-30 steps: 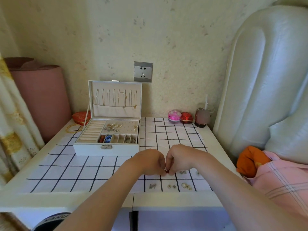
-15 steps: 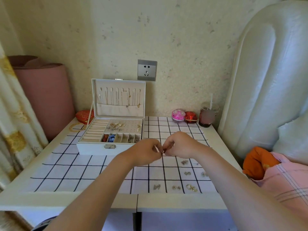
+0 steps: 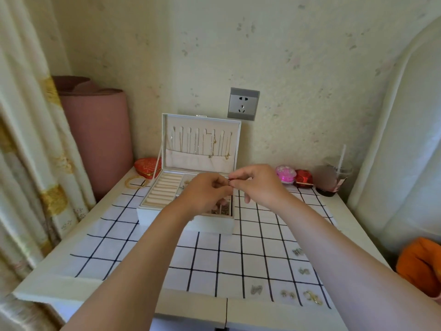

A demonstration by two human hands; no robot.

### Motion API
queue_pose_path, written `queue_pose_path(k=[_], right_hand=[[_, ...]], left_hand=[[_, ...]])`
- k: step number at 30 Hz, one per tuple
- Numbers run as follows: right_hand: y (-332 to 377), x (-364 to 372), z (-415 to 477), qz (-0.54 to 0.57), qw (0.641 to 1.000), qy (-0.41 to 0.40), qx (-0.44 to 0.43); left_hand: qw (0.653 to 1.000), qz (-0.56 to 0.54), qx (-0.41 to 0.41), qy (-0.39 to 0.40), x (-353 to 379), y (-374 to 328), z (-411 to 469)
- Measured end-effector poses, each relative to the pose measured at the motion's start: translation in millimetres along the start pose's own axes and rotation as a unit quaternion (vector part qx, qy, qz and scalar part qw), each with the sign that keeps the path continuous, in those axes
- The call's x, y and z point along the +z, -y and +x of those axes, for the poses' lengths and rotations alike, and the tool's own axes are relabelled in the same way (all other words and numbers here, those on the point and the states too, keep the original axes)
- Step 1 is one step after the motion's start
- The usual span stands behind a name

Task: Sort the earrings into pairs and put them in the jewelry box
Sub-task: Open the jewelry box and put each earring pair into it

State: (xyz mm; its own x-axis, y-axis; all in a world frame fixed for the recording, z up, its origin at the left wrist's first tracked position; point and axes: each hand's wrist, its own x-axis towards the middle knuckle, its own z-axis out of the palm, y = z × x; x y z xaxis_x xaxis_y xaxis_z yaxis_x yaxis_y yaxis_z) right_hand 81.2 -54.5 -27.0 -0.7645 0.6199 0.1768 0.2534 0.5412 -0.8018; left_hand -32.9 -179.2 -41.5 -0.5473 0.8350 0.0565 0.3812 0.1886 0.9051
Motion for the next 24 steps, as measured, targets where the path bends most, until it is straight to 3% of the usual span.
queue_pose_path(k=[5,13,24], right_hand=[[16.1,24.2,31.3,0.011,1.0,-0.006,-0.023],[21.1,62.2,83.8,-0.02,0.997,0.027,-0.067],[5.8,102.3,128.1,-0.214,0.968,0.071,-0.106]], left_hand=[[0.998,-0.039,-0.003,-0.043,-29.4,9.8,12.1],[0.993,-0.002,-0.019,-0.114,-77.1,39.5,31.6],[0.987,0.053,-0.032,-0.151,-100.7,73.7,44.9]])
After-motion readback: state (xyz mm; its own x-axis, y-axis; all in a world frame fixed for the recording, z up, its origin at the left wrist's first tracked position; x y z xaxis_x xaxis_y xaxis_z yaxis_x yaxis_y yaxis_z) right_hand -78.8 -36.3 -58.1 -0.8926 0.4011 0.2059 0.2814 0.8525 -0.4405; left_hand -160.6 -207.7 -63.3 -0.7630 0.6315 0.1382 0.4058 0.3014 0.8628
